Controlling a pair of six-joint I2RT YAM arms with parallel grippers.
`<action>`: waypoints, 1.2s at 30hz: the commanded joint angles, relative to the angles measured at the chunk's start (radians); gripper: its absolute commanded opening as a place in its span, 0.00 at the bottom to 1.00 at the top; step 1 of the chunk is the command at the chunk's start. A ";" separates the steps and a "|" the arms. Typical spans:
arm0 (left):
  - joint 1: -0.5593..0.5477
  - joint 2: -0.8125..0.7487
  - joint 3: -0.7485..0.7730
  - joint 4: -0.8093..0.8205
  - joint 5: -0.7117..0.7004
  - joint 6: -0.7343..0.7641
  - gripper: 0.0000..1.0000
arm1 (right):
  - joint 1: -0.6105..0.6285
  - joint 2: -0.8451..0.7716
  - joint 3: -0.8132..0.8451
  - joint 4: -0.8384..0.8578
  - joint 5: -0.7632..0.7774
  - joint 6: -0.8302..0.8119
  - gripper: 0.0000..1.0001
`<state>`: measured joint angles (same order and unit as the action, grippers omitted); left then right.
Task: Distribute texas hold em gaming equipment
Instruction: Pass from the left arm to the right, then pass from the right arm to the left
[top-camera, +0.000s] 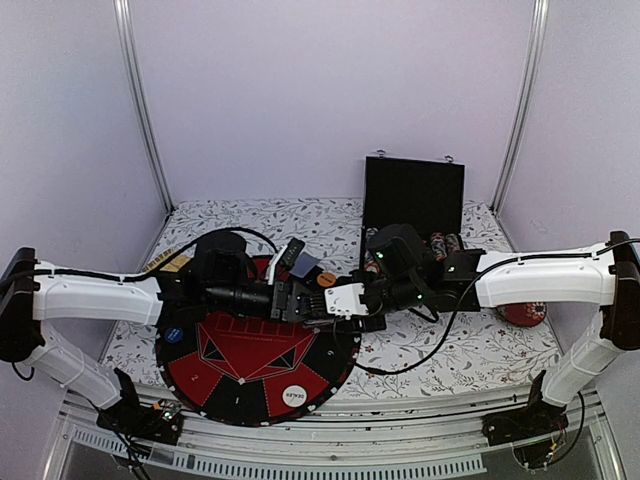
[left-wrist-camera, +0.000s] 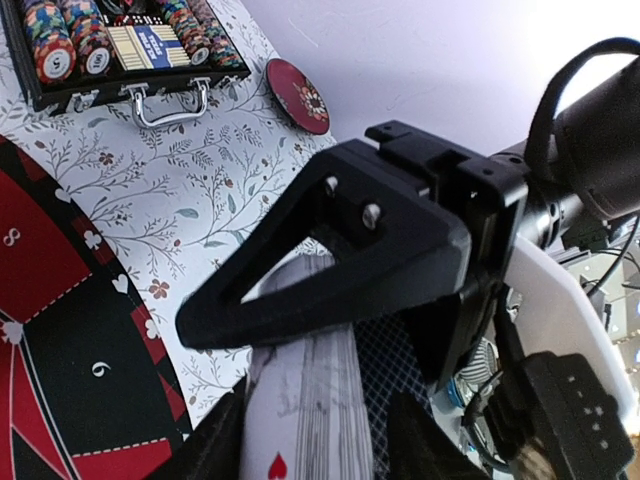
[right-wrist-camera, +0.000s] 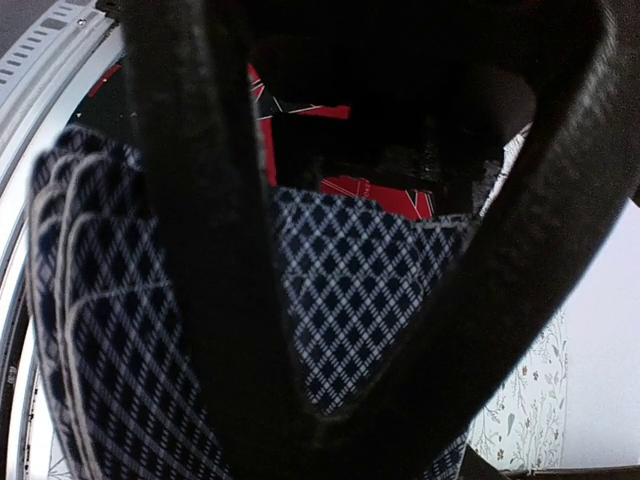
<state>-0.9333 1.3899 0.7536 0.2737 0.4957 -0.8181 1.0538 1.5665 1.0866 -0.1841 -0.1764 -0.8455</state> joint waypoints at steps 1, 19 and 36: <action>0.000 -0.034 -0.017 0.027 0.031 -0.015 0.50 | 0.002 -0.026 -0.011 0.058 0.029 0.009 0.50; 0.052 -0.140 -0.026 -0.206 -0.005 0.044 0.49 | 0.002 -0.025 -0.019 0.076 0.067 0.010 0.50; 0.064 -0.049 0.044 -0.147 0.048 -0.091 0.61 | 0.002 0.001 -0.001 0.098 0.093 -0.016 0.50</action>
<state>-0.8749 1.3006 0.7811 0.0685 0.4953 -0.8429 1.0538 1.5658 1.0798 -0.1261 -0.1020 -0.8539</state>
